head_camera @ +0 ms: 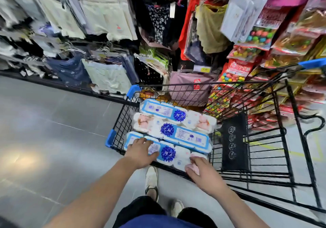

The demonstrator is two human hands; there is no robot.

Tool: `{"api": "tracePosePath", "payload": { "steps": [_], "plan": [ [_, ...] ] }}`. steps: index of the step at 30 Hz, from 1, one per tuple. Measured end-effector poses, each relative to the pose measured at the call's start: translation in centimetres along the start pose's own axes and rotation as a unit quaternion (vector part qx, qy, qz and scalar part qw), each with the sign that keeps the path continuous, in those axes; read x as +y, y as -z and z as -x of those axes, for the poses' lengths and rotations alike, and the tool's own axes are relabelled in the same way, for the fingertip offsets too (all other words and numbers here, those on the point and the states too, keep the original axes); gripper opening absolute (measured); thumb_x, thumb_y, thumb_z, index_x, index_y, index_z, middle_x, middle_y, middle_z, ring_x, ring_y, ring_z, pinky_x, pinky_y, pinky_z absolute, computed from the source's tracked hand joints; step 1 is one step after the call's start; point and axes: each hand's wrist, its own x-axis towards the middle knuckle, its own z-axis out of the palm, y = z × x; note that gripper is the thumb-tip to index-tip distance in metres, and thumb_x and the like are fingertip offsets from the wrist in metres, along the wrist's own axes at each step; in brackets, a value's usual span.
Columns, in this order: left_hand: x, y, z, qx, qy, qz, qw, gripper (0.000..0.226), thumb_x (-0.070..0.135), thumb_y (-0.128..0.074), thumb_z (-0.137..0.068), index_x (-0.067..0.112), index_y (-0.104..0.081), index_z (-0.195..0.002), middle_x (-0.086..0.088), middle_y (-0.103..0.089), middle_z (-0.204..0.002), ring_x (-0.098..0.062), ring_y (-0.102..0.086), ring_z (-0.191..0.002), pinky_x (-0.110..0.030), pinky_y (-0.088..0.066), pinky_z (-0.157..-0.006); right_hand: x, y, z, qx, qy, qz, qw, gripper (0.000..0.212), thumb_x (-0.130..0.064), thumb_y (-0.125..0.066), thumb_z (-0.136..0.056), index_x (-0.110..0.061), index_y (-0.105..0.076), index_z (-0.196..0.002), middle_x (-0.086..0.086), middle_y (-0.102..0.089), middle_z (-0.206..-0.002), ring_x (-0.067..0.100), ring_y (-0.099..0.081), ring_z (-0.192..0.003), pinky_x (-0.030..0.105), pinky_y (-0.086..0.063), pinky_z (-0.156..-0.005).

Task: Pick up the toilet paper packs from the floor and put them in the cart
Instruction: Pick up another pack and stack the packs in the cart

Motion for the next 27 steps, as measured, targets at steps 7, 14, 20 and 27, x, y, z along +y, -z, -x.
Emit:
{"api": "tracePosePath", "payload": {
  "steps": [7,14,20,27],
  "plan": [
    [0.9,-3.3,3.8,-0.007,0.022,0.033,0.999,0.050,0.059,-0.033,-0.099,0.029,-0.058,-0.131,-0.002,-0.052,-0.137,-0.023,-0.037,-0.136,-0.040,-0.033,-0.107,1.4,-0.1,2.2,-0.054,0.034,0.123,0.990,0.118,-0.086,0.027,-0.060,-0.036,-0.052,-0.132,-0.005,-0.059,-0.137,0.021,-0.057,-0.124,0.039,-0.045,-0.104],
    [0.6,-4.2,4.6,0.011,0.035,0.039,0.999,0.048,0.057,-0.029,-0.100,0.029,-0.055,-0.129,0.001,-0.051,-0.136,-0.021,-0.036,-0.136,-0.045,-0.035,-0.106,0.9,-0.1,2.2,-0.071,0.022,0.159,0.985,0.122,-0.086,0.030,-0.055,-0.035,-0.051,-0.133,-0.002,-0.065,-0.133,0.025,-0.062,-0.120,0.040,-0.047,-0.098],
    [-1.0,-4.2,5.1,-0.002,0.034,0.037,0.999,0.044,0.052,-0.032,-0.102,0.027,-0.051,-0.132,0.001,-0.047,-0.139,-0.020,-0.032,-0.138,-0.048,-0.032,-0.109,-1.4,-0.3,2.6,-0.070,0.029,0.170,0.983,0.100,-0.078,0.015,-0.070,-0.040,-0.048,-0.139,-0.004,-0.062,-0.139,0.021,-0.059,-0.124,0.035,-0.045,-0.102],
    [-4.3,-4.4,5.7,0.004,0.035,0.057,0.998,0.045,0.053,-0.034,-0.101,0.026,-0.050,-0.133,0.000,-0.046,-0.139,-0.020,-0.032,-0.138,-0.045,-0.035,-0.106,-4.6,-1.9,2.4,-0.085,0.021,0.158,0.984,0.090,-0.079,0.006,-0.076,-0.045,-0.046,-0.141,-0.007,-0.056,-0.145,0.018,-0.056,-0.128,0.032,-0.042,-0.104]
  ]
}}
